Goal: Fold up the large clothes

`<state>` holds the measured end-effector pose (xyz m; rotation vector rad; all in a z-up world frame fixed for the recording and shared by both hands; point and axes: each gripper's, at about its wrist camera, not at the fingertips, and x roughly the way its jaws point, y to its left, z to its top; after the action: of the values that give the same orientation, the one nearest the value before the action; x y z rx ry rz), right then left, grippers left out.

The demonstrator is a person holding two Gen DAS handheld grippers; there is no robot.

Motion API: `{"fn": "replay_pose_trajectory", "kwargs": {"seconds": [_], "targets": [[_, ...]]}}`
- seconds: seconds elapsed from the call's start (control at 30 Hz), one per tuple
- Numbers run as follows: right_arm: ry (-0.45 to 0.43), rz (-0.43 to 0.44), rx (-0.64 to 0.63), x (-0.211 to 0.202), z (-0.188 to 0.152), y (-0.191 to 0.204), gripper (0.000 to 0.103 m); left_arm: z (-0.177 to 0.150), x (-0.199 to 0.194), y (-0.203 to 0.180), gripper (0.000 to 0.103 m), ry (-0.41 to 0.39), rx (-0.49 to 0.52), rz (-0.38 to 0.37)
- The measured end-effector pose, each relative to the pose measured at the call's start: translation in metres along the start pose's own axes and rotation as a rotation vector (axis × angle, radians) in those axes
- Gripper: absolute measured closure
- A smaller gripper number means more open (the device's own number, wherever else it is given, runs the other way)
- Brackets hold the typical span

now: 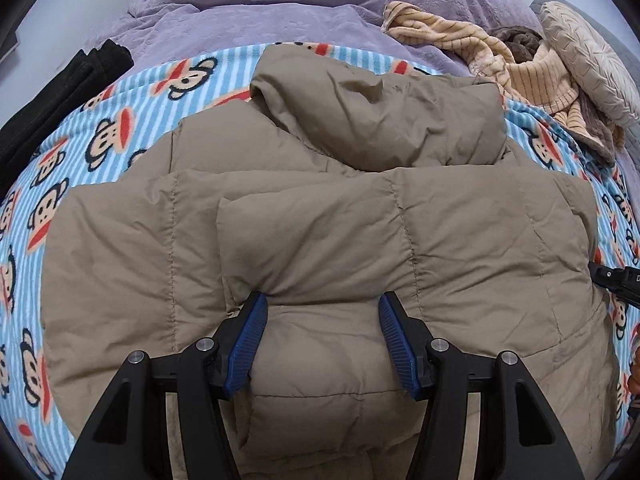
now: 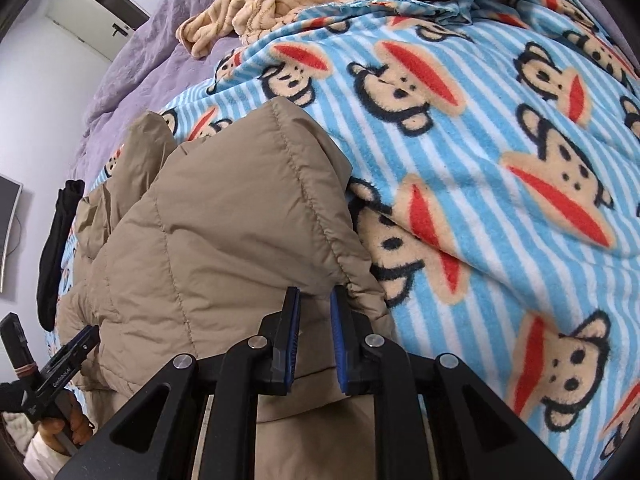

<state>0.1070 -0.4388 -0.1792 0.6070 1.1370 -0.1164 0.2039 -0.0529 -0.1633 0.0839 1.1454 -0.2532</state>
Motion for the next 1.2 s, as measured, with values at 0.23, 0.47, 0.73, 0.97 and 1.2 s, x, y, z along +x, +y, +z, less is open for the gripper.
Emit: {"fn": "replay_pose_trajectory", "kwargs": {"seconds": [0.23, 0.47, 0.73, 0.97, 1.2], "targets": [[-0.007, 0.036, 0.018, -0.037, -0.024, 0.0, 0.086, -0.015, -0.035, 0.009, 0.043, 0.008, -0.033, 0.05], [0.07, 0.044, 0.043, -0.048, -0.062, -0.003, 0.085, -0.045, -0.056, 0.013, 0.043, 0.058, -0.066, 0.071], [0.114, 0.047, 0.049, -0.056, -0.096, -0.004, 0.06, -0.079, -0.074, 0.002, 0.009, 0.073, -0.069, 0.065], [0.157, 0.057, 0.044, -0.063, -0.11, -0.005, 0.06, -0.104, -0.08, -0.008, 0.009, 0.12, -0.083, 0.087], [0.203, 0.076, 0.035, -0.075, -0.129, -0.008, 0.039, -0.128, -0.101, -0.006, 0.009, 0.156, -0.16, 0.1]]}}
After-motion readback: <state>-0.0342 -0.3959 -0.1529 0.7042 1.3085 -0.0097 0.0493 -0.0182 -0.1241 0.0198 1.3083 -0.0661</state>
